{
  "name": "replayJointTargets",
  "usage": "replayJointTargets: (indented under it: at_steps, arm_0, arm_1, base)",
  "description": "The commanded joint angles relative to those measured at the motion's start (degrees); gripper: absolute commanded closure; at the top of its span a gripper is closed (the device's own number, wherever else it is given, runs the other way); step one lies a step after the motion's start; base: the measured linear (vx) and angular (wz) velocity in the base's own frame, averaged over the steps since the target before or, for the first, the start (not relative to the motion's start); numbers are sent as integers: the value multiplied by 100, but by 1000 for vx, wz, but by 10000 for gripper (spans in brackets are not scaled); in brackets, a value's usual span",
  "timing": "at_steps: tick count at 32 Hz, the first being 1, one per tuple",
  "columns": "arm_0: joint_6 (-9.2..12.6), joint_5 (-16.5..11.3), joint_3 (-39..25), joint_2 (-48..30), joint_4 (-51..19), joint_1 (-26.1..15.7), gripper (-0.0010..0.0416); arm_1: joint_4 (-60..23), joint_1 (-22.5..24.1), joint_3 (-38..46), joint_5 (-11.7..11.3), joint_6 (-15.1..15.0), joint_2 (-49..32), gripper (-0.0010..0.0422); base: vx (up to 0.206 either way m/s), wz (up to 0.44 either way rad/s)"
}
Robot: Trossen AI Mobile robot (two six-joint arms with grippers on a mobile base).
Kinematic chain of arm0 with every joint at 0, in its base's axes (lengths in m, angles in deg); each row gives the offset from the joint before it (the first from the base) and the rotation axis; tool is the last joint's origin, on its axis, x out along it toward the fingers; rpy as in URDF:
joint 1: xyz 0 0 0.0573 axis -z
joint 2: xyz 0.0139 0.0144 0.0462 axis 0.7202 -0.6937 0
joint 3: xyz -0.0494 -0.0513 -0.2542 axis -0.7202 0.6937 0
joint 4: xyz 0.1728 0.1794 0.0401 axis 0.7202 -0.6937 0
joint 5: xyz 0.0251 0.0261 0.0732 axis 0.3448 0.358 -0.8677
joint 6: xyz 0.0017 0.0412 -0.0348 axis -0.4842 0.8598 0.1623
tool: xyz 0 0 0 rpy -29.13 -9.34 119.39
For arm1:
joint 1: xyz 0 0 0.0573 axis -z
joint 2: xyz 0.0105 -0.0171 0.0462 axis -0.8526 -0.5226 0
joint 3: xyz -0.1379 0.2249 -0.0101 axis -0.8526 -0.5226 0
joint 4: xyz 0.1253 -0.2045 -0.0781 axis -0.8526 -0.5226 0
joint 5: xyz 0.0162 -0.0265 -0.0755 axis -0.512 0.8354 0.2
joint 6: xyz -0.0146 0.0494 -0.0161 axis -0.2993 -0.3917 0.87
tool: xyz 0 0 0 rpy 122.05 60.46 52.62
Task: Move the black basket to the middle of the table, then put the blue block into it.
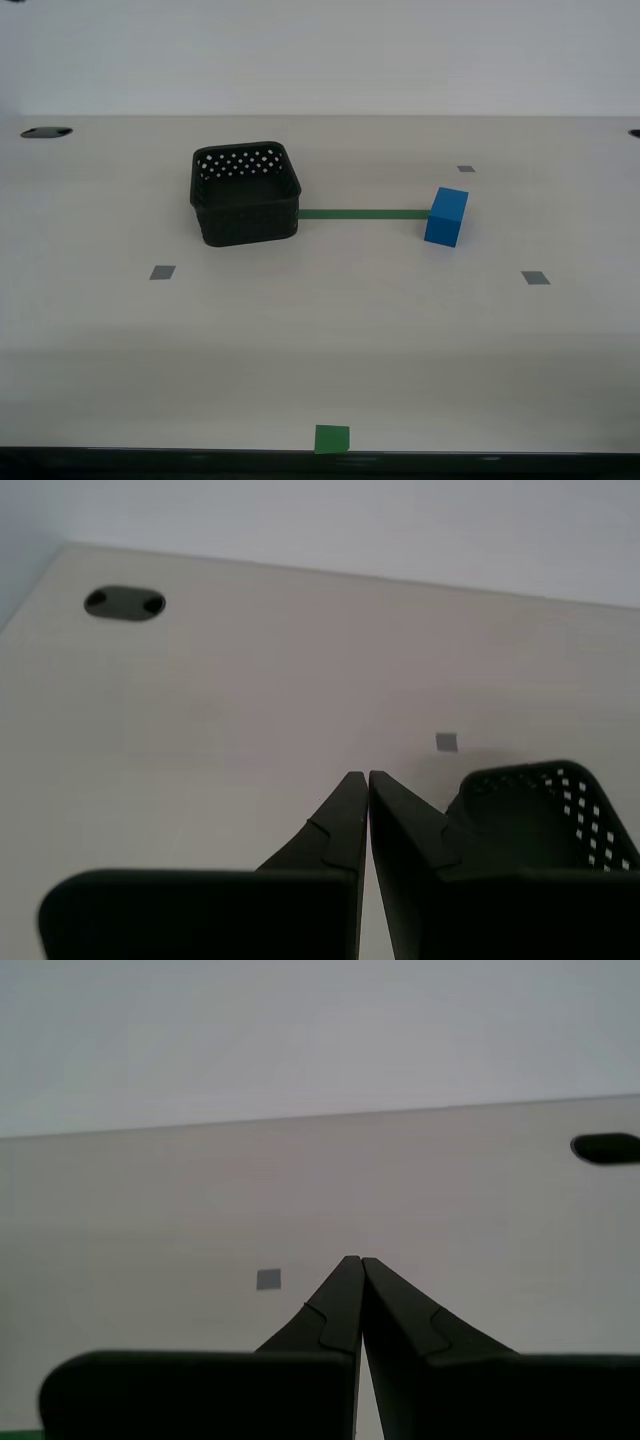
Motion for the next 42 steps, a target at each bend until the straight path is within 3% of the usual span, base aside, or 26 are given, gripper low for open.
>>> replayJointTargets:
  at_steps: [1, 4, 6, 18, 22, 27, 29, 32, 38, 40, 42]
  arm_0:
    - [37, -2, -275, 0, -535, -4, 406]
    - [39, -4, -426, 0, -723, -9, 406]
    - [39, -4, -433, 0, -702, -13, 406]
    - [42, -4, 50, 0, -713, -37, 405]
    - [44, -4, 291, 0, -713, -39, 405]
    - [50, -9, 341, 0, -713, -46, 406]
    - [50, -9, 341, 0, -719, -50, 405]
    - [50, -13, 341, 0, -721, -61, 406]
    - [50, -26, 341, 0, -706, -72, 405]
    - [50, -26, 341, 0, -697, -72, 406]
    - [50, -26, 341, 0, -686, -72, 405]
  arm_1:
    - [-345, 11, 0, 304, 153, -275, 412]
    - [-474, 92, 0, 994, 278, -850, 412]
    - [-455, 175, 17, 1158, 275, -1191, 412]
    - [-466, 892, 935, 1154, 417, -3027, 412]
    - [-511, 1255, 1458, 1152, 179, -3416, 412]
    - [-540, 1440, 1860, 1128, 157, -3928, 407]
    - [-557, 1440, 1888, 1115, 160, -4107, 392]
    - [-767, 1438, 1886, 804, 260, -4406, 349]
    - [-905, 1467, 1875, 763, 269, -4695, 252]
    - [-857, 1469, 1864, 461, 271, -4695, 208]
    - [-822, 1471, 1871, 400, 271, -4695, 190]
  base:
    - [0, 0]
    - [0, 0]
    - [0, 0]
    - [0, 0]
    - [0, 0]
    - [0, 0]
    - [0, 0]
    - [0, 0]
    - [0, 0]
    - [0, 0]
    - [0, 0]
